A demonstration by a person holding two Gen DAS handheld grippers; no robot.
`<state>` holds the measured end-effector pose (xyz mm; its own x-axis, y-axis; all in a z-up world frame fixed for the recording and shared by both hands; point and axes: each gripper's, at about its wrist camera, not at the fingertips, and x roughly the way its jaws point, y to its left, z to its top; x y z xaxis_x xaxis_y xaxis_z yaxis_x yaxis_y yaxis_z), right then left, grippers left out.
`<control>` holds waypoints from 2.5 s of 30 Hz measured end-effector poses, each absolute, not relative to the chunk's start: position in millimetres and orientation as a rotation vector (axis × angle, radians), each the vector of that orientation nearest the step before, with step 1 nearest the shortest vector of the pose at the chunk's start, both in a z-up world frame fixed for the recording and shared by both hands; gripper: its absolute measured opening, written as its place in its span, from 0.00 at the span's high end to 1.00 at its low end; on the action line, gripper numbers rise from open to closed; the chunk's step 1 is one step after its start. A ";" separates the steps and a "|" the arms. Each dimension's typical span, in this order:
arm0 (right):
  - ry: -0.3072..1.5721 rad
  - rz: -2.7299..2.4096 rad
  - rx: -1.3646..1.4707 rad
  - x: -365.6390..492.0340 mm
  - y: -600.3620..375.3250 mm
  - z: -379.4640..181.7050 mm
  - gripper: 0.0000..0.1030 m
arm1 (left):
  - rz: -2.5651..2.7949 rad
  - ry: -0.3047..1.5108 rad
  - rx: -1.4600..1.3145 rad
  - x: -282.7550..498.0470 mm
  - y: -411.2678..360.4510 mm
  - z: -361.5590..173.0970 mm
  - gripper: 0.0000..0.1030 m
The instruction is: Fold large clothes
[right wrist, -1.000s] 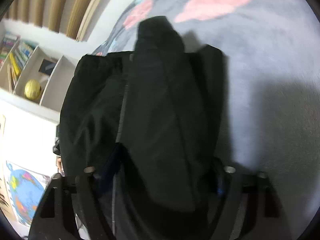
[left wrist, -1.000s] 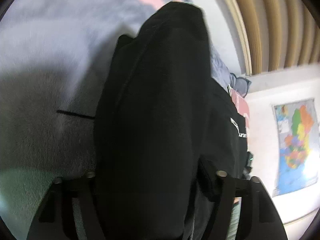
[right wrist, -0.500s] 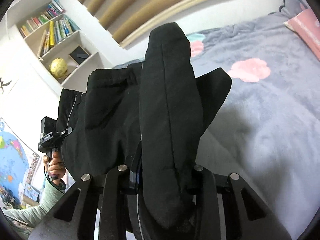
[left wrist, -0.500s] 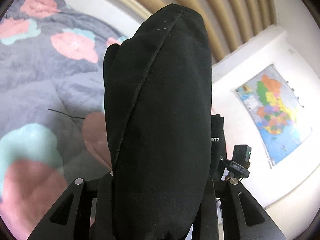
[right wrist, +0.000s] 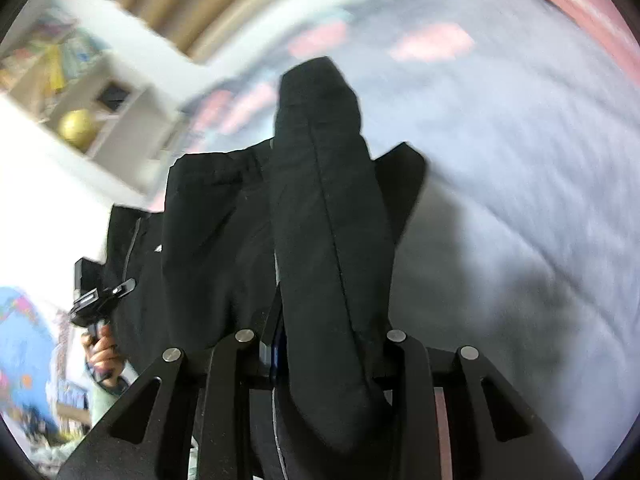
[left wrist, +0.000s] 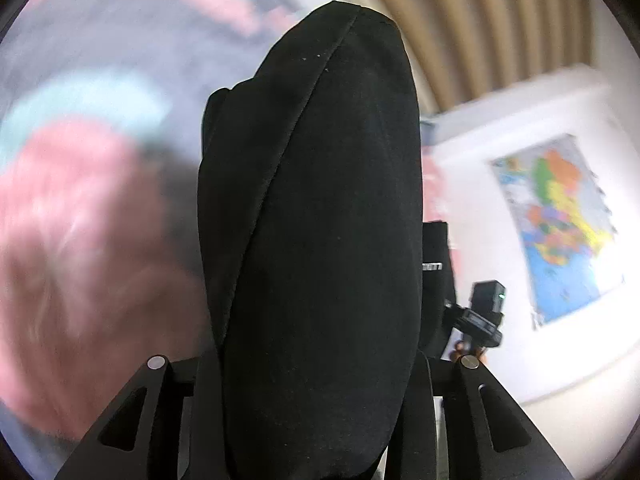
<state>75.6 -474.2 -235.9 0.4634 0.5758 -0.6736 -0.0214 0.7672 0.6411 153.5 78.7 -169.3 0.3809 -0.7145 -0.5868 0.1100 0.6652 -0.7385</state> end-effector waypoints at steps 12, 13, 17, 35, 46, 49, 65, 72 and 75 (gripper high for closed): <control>0.925 0.061 0.437 34.6 -489.5 -202.8 0.54 | -0.352 0.985 -0.652 129.6 141.8 -174.3 0.49; 0.899 0.062 0.391 30.7 -479.9 -188.0 0.51 | -0.349 0.942 -0.574 121.4 133.9 -152.7 0.48; 0.839 0.170 0.289 31.7 -405.0 -140.1 0.41 | -0.324 0.859 -0.343 100.4 91.2 -103.7 0.42; 0.982 0.215 0.248 33.3 -320.8 -197.8 0.38 | -0.319 0.799 -0.252 75.2 48.1 -109.2 0.40; 1.055 0.122 0.172 6.3 -320.8 -237.8 0.38 | -0.356 1.005 -0.101 91.4 -35.4 -176.0 0.40; 1.027 0.096 0.193 5.3 -321.1 -240.5 0.38 | -0.356 0.991 -0.117 92.7 -32.0 -174.8 0.40; 0.684 0.067 0.218 -83.8 -300.3 -73.1 0.16 | -0.009 0.575 0.244 -16.0 -89.7 -18.4 0.28; 0.552 0.056 0.126 -114.0 -281.3 -3.8 0.07 | -0.089 0.470 0.189 -57.2 -86.4 46.8 0.26; 0.519 0.029 0.096 -125.7 -274.2 7.5 0.06 | -0.101 0.440 0.186 -71.7 -89.9 56.5 0.25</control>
<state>-125.7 -274.2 7.5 0.8682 0.0524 -0.4935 -0.0037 0.9951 0.0990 -71.7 -89.9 56.5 0.8999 -0.0573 -0.4323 0.1375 0.9781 0.1566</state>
